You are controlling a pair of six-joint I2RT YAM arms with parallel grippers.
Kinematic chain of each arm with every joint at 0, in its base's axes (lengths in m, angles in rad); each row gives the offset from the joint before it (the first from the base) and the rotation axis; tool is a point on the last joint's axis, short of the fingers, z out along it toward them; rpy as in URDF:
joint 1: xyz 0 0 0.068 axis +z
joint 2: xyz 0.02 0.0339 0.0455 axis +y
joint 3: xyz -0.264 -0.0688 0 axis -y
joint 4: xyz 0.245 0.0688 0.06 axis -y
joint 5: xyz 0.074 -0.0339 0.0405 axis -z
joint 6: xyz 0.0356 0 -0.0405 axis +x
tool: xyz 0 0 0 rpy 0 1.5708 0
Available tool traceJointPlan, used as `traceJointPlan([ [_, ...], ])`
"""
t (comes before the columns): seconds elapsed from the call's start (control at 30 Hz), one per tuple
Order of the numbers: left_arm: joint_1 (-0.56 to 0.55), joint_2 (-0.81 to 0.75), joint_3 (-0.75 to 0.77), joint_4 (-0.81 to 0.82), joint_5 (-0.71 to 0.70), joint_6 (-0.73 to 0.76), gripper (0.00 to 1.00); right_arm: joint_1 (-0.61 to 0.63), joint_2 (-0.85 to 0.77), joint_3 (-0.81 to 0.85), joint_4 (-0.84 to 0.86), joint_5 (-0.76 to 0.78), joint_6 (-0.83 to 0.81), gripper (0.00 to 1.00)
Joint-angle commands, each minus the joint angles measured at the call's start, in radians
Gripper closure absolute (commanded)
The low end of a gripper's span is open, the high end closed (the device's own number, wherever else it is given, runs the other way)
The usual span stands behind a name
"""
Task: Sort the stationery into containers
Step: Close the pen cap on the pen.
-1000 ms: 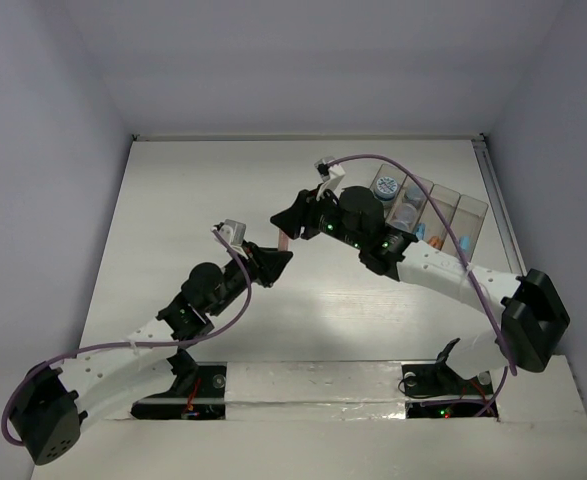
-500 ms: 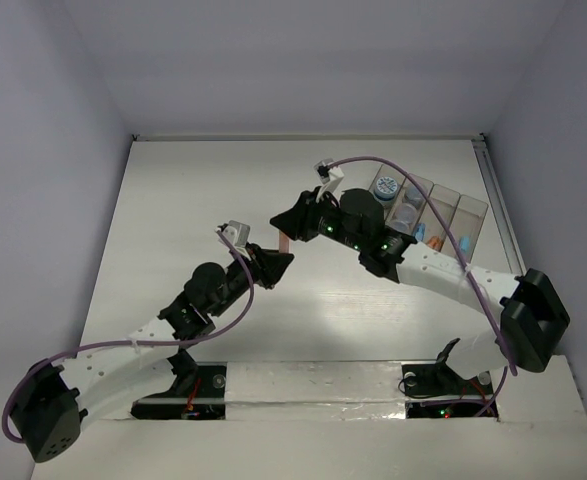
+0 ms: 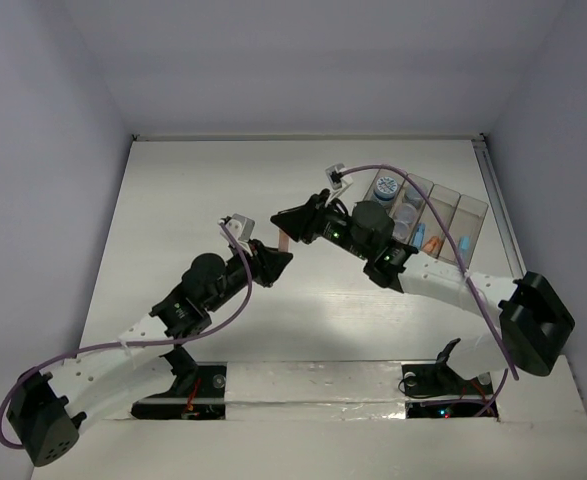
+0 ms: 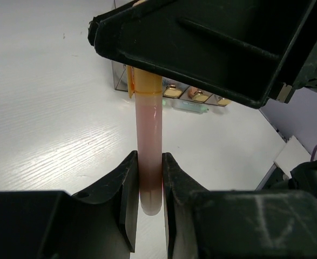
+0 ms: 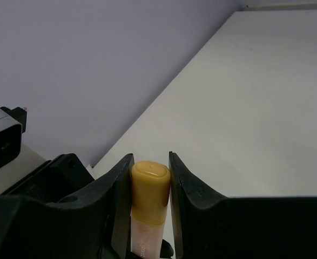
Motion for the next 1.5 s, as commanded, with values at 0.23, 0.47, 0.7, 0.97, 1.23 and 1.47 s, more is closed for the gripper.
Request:
traceJointPlan([
  [0.23,0.075,-0.088,0.188,0.210,0.075,-0.031,1.00,0.037,-0.012,-0.145,0.011,-0.109,-0.009,1.00],
  [0.47,0.104,-0.120,0.228,0.140,0.072,-0.017,1.00,0.048,-0.042,-0.220,0.019,-0.082,-0.004,1.00],
  [0.7,0.114,-0.114,0.245,0.132,0.078,-0.020,1.00,0.072,-0.051,-0.291,0.044,-0.106,0.016,1.00],
  [0.97,0.163,-0.082,0.240,0.180,0.141,-0.063,1.00,0.181,-0.025,-0.265,0.027,-0.075,0.014,1.00],
  [1.23,0.183,-0.128,0.317,0.071,0.107,-0.010,1.00,0.181,-0.053,-0.392,0.056,-0.025,0.066,1.00],
  [1.47,0.183,-0.088,0.276,0.147,0.130,-0.043,1.00,0.210,0.007,-0.331,0.085,-0.069,0.072,1.00],
])
